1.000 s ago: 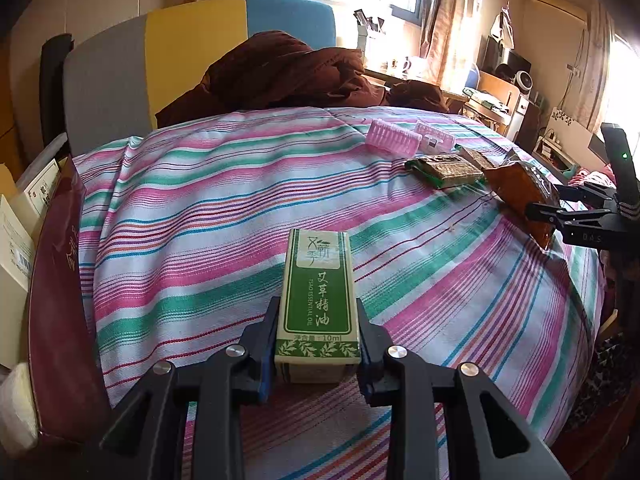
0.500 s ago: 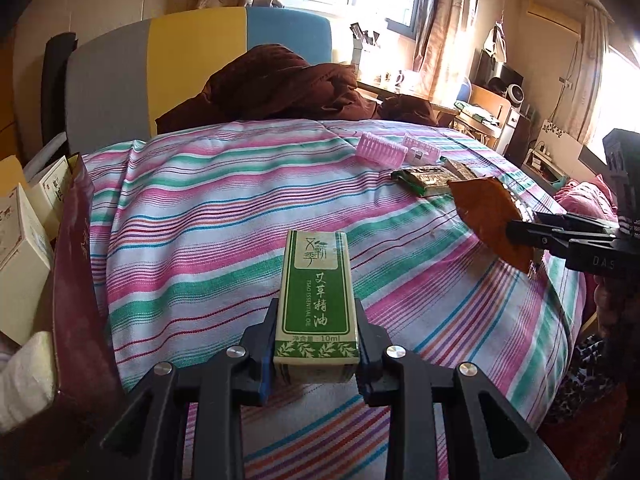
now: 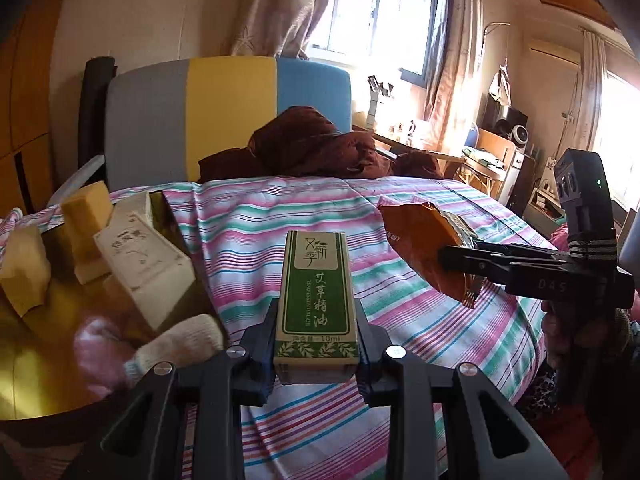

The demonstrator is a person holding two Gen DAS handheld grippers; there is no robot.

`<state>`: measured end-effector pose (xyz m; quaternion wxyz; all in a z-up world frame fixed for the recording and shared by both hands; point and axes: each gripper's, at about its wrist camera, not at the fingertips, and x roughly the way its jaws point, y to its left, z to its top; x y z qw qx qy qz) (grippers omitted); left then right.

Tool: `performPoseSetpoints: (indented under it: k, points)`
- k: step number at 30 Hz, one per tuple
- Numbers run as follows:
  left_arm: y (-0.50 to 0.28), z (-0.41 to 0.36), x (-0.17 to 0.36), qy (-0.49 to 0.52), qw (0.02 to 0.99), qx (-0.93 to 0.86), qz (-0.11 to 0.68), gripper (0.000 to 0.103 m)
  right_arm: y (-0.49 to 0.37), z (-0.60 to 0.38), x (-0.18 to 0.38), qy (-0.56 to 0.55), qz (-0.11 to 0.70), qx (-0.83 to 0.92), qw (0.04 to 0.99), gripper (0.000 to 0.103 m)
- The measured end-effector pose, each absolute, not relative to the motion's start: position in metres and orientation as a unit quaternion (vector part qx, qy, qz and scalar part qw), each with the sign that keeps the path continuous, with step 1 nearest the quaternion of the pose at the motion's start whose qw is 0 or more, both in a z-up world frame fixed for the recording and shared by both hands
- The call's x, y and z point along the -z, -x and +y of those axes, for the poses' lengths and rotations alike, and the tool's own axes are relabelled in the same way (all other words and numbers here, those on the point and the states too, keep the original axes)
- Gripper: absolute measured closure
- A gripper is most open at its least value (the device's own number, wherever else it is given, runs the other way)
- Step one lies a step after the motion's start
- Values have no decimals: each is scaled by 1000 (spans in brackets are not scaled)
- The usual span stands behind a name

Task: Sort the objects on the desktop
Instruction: 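Carry the green box and orange snack bag into the gold tray and open both grippers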

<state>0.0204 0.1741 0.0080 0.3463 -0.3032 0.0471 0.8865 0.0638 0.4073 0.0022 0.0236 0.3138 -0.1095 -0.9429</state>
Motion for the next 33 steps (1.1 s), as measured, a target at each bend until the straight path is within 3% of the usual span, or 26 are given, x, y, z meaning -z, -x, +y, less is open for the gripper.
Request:
performPoseSetpoints:
  k: [7,16,33]
  points:
    - [-10,100,-29,280,263,-923,22,72,-32,333,-32,-286,-83,947,120,45]
    - [15,5,-13,298,147,-943,-12,72,31,214,-58,-286,-20,927,242,45]
    - [29,-42,7,311,122,-942,-45,72,159,86,7,-441,75,862,238,45]
